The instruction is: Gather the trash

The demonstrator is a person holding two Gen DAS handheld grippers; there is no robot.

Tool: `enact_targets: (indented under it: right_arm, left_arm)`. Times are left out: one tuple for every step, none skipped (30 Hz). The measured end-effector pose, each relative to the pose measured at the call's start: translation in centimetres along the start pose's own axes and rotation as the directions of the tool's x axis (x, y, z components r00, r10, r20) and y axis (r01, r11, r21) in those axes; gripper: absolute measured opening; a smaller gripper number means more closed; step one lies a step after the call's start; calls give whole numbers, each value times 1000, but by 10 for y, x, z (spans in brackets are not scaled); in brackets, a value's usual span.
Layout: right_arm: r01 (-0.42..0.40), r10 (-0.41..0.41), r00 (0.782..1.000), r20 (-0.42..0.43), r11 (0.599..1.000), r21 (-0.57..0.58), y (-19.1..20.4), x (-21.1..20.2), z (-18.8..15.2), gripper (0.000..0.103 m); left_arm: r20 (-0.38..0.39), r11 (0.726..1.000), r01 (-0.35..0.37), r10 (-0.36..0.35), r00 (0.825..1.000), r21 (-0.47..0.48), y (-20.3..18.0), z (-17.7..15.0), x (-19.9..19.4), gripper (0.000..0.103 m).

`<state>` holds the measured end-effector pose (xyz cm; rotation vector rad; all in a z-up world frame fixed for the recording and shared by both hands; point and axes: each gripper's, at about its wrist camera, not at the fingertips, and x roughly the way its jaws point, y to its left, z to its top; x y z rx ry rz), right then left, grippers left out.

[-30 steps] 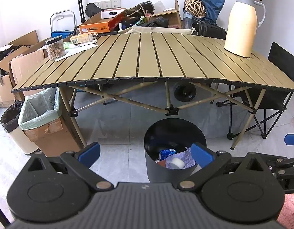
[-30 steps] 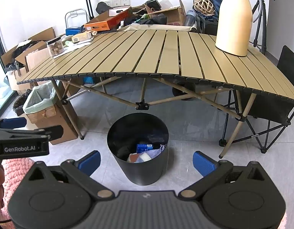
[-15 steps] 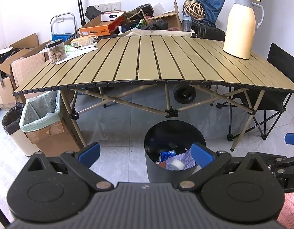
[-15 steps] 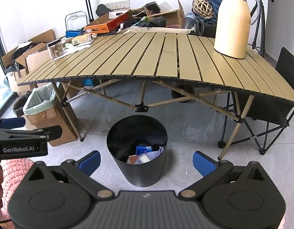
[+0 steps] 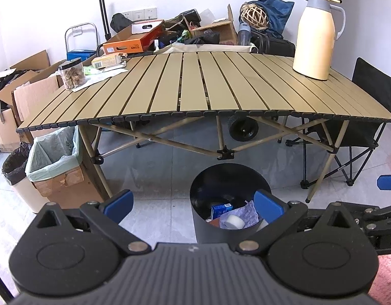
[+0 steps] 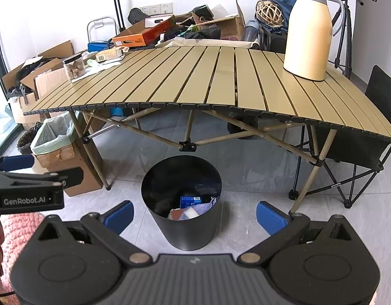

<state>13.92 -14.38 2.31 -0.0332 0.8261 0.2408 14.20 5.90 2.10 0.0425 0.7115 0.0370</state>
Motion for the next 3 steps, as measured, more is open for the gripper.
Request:
enact_targets:
  right_arm:
    - [0,0,1000,0,1000,0,0,0,0,103]
    - [-1,1,1000,1,1000,0,0,0,0,103]
    - [-1,1,1000,1,1000,0,0,0,0,103]
  left_arm:
    - [0,1000,2,-2,1000,-2,0,0,0,103]
    - [0,1000,4,-4,1000,-4,0,-1,-1,103]
    - [0,1000,6,-6,1000,-2,0,-1,-1,103]
